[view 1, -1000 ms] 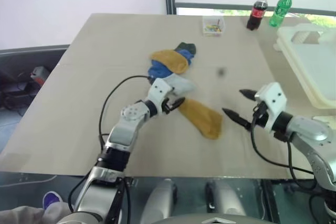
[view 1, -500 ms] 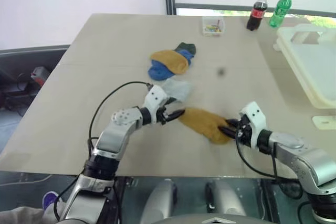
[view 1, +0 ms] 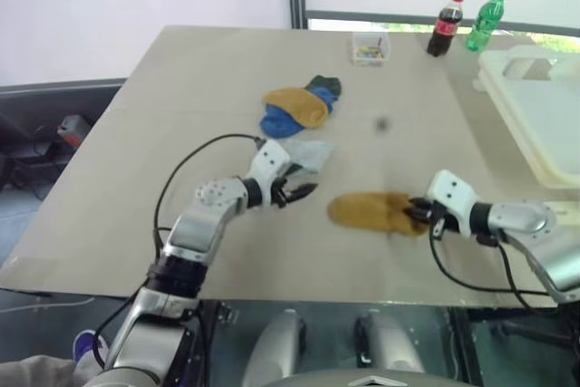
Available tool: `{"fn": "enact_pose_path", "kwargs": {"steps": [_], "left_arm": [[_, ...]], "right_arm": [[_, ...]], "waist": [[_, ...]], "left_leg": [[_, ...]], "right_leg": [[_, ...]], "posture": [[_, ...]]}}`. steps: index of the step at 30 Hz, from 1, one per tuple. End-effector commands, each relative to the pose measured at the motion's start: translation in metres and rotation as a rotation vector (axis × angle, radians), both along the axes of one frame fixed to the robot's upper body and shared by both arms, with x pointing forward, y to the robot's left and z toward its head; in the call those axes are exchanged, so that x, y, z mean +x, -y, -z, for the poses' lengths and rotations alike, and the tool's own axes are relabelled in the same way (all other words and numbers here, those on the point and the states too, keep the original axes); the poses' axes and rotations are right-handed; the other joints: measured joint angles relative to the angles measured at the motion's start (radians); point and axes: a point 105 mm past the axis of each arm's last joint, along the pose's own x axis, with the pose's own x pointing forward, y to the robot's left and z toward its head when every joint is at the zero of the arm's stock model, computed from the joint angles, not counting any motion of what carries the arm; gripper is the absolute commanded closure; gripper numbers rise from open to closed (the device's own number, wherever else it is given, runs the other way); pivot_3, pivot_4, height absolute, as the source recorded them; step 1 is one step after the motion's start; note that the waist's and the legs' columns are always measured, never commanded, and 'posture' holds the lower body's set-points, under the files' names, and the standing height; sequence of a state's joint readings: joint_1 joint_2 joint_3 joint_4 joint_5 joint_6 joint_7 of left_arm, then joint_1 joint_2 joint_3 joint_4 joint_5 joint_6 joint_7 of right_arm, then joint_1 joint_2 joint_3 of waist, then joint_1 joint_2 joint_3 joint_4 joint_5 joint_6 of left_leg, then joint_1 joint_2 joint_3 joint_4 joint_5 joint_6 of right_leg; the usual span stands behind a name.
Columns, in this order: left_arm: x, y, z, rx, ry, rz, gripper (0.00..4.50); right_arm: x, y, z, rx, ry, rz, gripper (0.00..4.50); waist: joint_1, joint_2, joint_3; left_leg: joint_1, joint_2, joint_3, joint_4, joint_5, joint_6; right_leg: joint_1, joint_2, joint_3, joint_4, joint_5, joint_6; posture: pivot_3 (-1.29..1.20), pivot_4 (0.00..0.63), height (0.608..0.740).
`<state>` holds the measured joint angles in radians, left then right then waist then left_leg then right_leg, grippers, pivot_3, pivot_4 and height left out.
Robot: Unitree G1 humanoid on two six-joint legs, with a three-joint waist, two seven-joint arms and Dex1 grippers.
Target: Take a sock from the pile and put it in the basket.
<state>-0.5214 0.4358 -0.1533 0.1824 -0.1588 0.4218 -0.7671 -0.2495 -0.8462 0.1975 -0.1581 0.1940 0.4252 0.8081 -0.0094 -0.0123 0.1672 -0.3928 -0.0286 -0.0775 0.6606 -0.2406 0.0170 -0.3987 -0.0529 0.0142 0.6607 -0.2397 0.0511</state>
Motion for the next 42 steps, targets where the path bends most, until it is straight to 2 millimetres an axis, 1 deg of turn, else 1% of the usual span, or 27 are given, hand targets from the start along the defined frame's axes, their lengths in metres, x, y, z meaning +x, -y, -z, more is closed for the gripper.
{"fn": "enact_pose_path", "kwargs": {"steps": [1, 4, 7, 9, 11, 15, 18, 22, 26, 30, 32, 34, 37, 40, 41, 42], "left_arm": [[0.02, -0.005, -0.011, -0.024, 0.039, -0.053, 1.42], [0.034, -0.004, -0.019, -0.082, 0.054, -0.13, 1.42], [0.036, -0.004, -0.022, -0.097, 0.074, -0.15, 1.42], [0.035, -0.006, -0.023, -0.114, 0.082, -0.155, 1.42], [0.031, -0.006, -0.029, -0.143, 0.097, -0.132, 1.42], [0.014, -0.001, -0.038, -0.196, 0.092, -0.029, 1.42], [0.003, 0.0, -0.036, -0.187, 0.083, 0.027, 1.42], [-0.007, 0.001, -0.036, -0.169, 0.087, 0.07, 1.42], [-0.024, 0.015, -0.031, -0.158, 0.072, 0.143, 1.42], [-0.039, 0.038, -0.017, -0.129, 0.039, 0.22, 1.42], [-0.041, 0.044, -0.014, -0.132, 0.029, 0.226, 1.42], [-0.04, 0.045, -0.014, -0.136, 0.031, 0.214, 1.42], [-0.031, 0.041, -0.019, -0.152, 0.052, 0.162, 1.42], [-0.023, 0.038, -0.026, -0.167, 0.082, 0.116, 1.42], [-0.02, 0.038, -0.029, -0.168, 0.094, 0.104, 1.42], [-0.017, 0.037, -0.032, -0.167, 0.112, 0.087, 1.42]], "right_arm": [[0.006, 0.015, 0.011, -0.068, -0.017, 0.023, 3.72], [0.013, 0.015, 0.009, -0.069, 0.013, 0.035, 3.72], [0.017, 0.015, 0.006, -0.068, 0.047, 0.04, 3.72], [0.017, 0.013, 0.001, -0.062, 0.081, 0.015, 3.72], [0.014, 0.009, -0.002, -0.045, 0.094, -0.027, 3.72], [0.006, 0.003, -0.004, -0.031, 0.099, -0.101, 3.72], [0.001, -0.001, -0.001, -0.026, 0.091, -0.133, 3.72], [-0.004, -0.002, 0.001, -0.022, 0.1, -0.161, 3.72], [-0.013, 0.001, 0.001, -0.018, 0.1, -0.199, 3.72], [-0.021, 0.004, 0.003, -0.047, 0.106, -0.251, 3.72], [-0.021, 0.007, 0.004, -0.057, 0.115, -0.241, 3.72], [-0.019, 0.009, 0.002, -0.045, 0.127, -0.211, 3.72], [-0.015, 0.01, -0.013, 0.041, 0.135, -0.146, 3.72], [-0.017, 0.009, -0.027, 0.086, 0.159, -0.129, 2.93], [-0.017, 0.009, -0.031, 0.09, 0.176, -0.122, 2.39], [-0.019, 0.008, -0.036, 0.108, 0.184, -0.111, 1.96]], "waist": [[0.0, 0.0, 0.0], [-0.001, 0.0, 0.0], [-0.005, -0.001, 0.0], [-0.004, -0.001, 0.0], [-0.004, -0.001, 0.0], [-0.004, -0.001, 0.0], [-0.003, -0.001, 0.0], [-0.003, -0.001, 0.0], [-0.001, -0.001, 0.0], [0.001, -0.001, 0.0], [0.001, -0.001, 0.0], [0.0, -0.001, 0.0], [0.0, -0.001, 0.0], [0.001, -0.001, 0.0], [0.001, -0.001, 0.0], [0.002, -0.001, 0.0]], "left_leg": [[0.0, 0.0, 0.0, 0.0, 0.0, 0.0], [0.0, 0.0, -0.003, 0.0, 0.0, 0.0], [0.0, 0.0, -0.004, 0.0, 0.0, 0.0], [0.0, 0.0, -0.004, 0.0, 0.0, 0.0], [0.0, 0.0, -0.004, 0.0, 0.0, 0.0], [-0.001, 0.0, -0.004, 0.0, 0.0, 0.0], [-0.001, 0.0, -0.004, 0.0, 0.0, 0.0], [-0.001, 0.0, -0.004, -0.001, 0.0, 0.0], [-0.001, 0.0, -0.004, -0.001, 0.0, 0.0], [-0.001, 0.0, -0.004, -0.001, 0.0, 0.0], [-0.001, 0.0, -0.004, -0.002, 0.0, 0.0], [-0.001, 0.0, -0.004, -0.001, 0.0, 0.0], [-0.001, 0.0, -0.004, -0.001, 0.0, 0.0], [-0.002, 0.0, -0.004, -0.001, 0.0, 0.0], [-0.002, 0.0, -0.004, -0.001, 0.0, 0.0], [-0.002, 0.0, -0.004, -0.001, 0.0, 0.0]], "right_leg": [[0.0, 0.0, 0.0, 0.0, 0.0, 0.0], [0.0, -0.001, 0.001, 0.0, 0.0, 0.0], [0.0, -0.001, 0.001, 0.0, 0.001, 0.0], [0.0, -0.001, 0.001, 0.0, 0.001, 0.0], [0.0, -0.001, 0.001, 0.0, 0.001, 0.0], [-0.001, -0.001, 0.001, 0.0, 0.001, 0.0], [-0.001, -0.002, 0.001, 0.0, 0.001, 0.0], [-0.001, -0.001, 0.001, 0.0, 0.001, 0.0], [-0.001, -0.002, 0.001, -0.001, 0.001, 0.0], [-0.001, -0.002, 0.001, -0.002, 0.001, 0.0], [-0.001, -0.002, 0.001, -0.002, 0.0, 0.0], [-0.001, -0.002, 0.001, -0.002, 0.0, 0.0], [-0.001, -0.002, 0.001, -0.001, 0.0, 0.0], [-0.001, -0.002, 0.001, -0.002, 0.001, 0.0], [-0.001, -0.002, 0.001, -0.002, 0.0, 0.0], [-0.001, -0.002, 0.001, -0.002, 0.0, 0.0]], "posture": [[0.0, 0.15, 0.74], [0.0, 0.15, 0.74], [0.0, 0.15, 0.74], [0.0, 0.15, 0.74], [0.0, 0.15, 0.74], [0.0, 0.15, 0.74], [0.0, 0.15, 0.74], [0.0, 0.15, 0.74], [0.0, 0.15, 0.74], [0.0, 0.15, 0.74], [0.0, 0.15, 0.74], [0.0, 0.15, 0.74], [0.0, 0.15, 0.74], [0.0, 0.15, 0.74], [0.0, 0.15, 0.74], [0.0, 0.15, 0.74]]}}
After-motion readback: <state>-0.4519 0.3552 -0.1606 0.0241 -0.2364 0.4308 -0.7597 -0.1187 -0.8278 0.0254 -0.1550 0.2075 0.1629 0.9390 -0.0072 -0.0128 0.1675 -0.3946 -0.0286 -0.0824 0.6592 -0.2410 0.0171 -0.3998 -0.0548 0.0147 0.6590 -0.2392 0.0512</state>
